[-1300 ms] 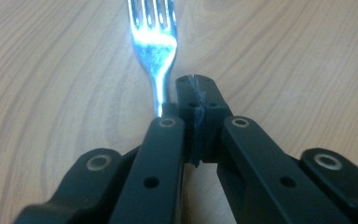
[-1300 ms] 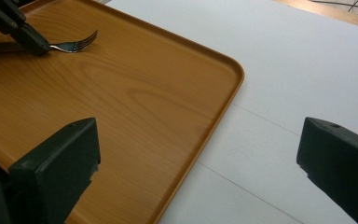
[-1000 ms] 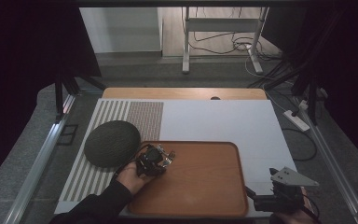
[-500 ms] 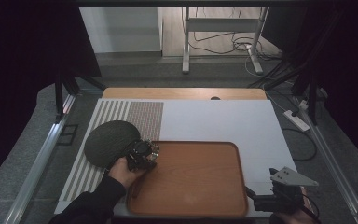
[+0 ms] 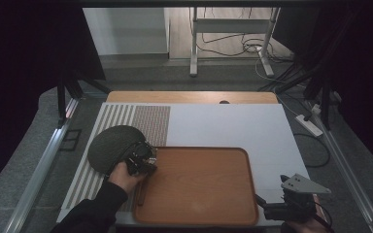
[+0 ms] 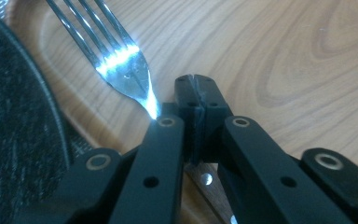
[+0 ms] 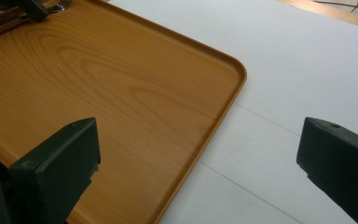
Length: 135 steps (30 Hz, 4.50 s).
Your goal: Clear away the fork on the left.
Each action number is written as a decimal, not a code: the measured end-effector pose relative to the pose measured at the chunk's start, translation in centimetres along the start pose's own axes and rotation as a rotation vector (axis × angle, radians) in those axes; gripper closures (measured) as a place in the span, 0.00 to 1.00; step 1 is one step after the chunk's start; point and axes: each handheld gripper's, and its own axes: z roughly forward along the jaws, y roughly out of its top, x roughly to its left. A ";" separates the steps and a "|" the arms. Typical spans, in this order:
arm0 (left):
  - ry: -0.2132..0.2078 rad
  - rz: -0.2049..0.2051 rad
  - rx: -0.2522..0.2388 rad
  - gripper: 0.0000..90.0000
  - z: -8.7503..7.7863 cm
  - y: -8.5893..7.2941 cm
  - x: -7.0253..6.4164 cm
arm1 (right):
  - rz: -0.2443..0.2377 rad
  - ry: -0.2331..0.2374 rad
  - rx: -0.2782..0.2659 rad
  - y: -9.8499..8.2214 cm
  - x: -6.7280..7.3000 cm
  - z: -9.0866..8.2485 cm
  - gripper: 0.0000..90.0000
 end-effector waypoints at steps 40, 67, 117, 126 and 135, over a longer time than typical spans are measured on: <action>-0.104 -0.012 -0.280 0.15 -3.8 -1.7 0.7 | 0.003 0.002 -0.002 0.0 0.0 0.0 0.00; -0.084 0.078 -0.368 0.00 -5.6 -4.4 1.0 | 0.012 0.003 -0.004 0.0 -0.1 0.0 0.00; -0.071 -0.061 -0.483 0.00 -9.2 -13.4 1.6 | 0.018 0.000 0.000 0.0 -0.1 0.0 0.00; -0.039 -0.081 -0.468 0.00 -9.6 -14.8 1.6 | 0.019 -0.003 0.003 0.0 -0.1 0.0 0.00; -0.002 -0.108 -0.456 0.00 -10.0 -16.1 1.2 | 0.023 -0.002 0.006 0.0 -0.1 0.1 0.00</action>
